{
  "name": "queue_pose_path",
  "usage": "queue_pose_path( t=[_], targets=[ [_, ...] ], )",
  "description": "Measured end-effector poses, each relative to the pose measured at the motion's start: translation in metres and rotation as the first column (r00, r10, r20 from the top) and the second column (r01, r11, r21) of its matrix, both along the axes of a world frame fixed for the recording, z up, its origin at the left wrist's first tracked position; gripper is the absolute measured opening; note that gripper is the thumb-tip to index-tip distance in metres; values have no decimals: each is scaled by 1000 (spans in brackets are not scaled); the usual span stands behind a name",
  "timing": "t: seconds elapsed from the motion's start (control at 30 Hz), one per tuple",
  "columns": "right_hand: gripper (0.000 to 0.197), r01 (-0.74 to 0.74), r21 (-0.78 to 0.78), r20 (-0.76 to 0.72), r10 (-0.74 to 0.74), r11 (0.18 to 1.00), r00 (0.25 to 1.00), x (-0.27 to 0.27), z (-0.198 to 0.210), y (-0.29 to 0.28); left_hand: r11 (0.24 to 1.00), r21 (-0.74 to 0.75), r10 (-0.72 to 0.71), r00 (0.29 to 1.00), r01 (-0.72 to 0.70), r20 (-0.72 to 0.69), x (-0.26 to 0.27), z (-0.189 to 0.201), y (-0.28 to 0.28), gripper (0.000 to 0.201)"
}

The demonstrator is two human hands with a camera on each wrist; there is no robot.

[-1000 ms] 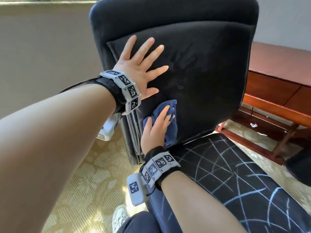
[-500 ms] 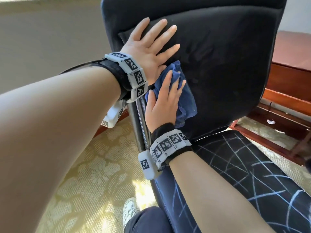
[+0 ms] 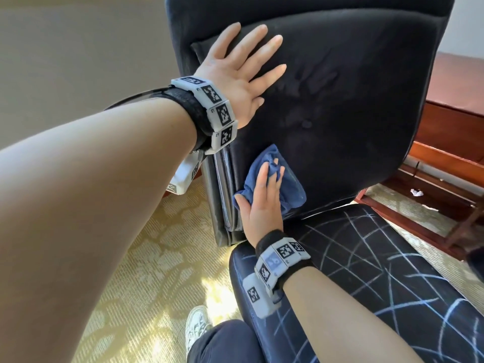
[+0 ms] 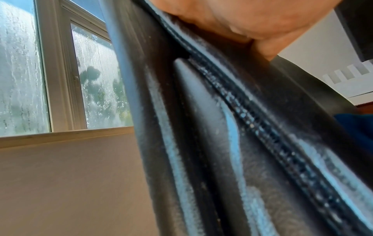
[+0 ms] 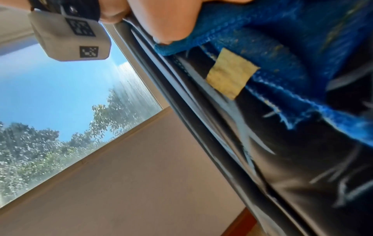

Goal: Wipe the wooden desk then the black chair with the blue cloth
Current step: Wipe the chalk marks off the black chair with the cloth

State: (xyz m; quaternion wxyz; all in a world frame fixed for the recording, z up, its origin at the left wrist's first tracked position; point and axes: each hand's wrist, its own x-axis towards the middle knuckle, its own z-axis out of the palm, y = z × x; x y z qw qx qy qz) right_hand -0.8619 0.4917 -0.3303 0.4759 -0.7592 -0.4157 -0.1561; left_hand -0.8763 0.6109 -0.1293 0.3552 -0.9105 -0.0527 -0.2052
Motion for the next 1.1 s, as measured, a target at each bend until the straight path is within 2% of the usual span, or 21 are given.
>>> queue_pose_path(
  t=[0.1,0.27,0.37,0.43,0.5,0.6,0.7,0.77,0.9,1.03,1.1],
  targets=[
    [71,6,21,-17,-6,1000,1000,0,16,8,1000,-25,-6,1000,6,-6,2,0,0,58],
    [61,61,0,151,-60,998,987,8,25,16,996,-62,-70,998,70,-7,0,1,5,58],
    [60,66,26,153,-69,998,986,8,18,17,994,-68,-87,996,87,-7,0,1,5,56],
    [63,50,62,44,-53,997,998,1,9,16,995,-65,-72,997,72,-12,-1,0,3,56],
    [70,59,110,-161,-40,992,986,-9,0,15,997,-56,-54,999,53,-9,-1,-1,2,57],
    [68,110,149,-422,-37,983,906,-18,-6,17,999,-36,-21,1000,22,12,-1,-4,-1,58],
    [65,185,192,-537,-55,964,842,-15,0,16,999,-40,4,999,-2,34,0,-7,-7,58],
    [64,288,183,-665,-97,940,740,-7,7,16,999,-37,19,999,-18,34,0,-9,-11,59],
    [62,496,86,-883,-164,864,440,17,29,18,997,0,80,997,-80,-13,-3,-12,-18,64],
    [61,548,-14,-945,-191,836,266,23,19,16,994,-2,108,994,-108,-16,-5,-14,-18,64],
    [59,530,-90,-972,-192,843,139,18,3,12,995,-20,95,995,-95,-17,-6,-13,-18,64]
  ],
)
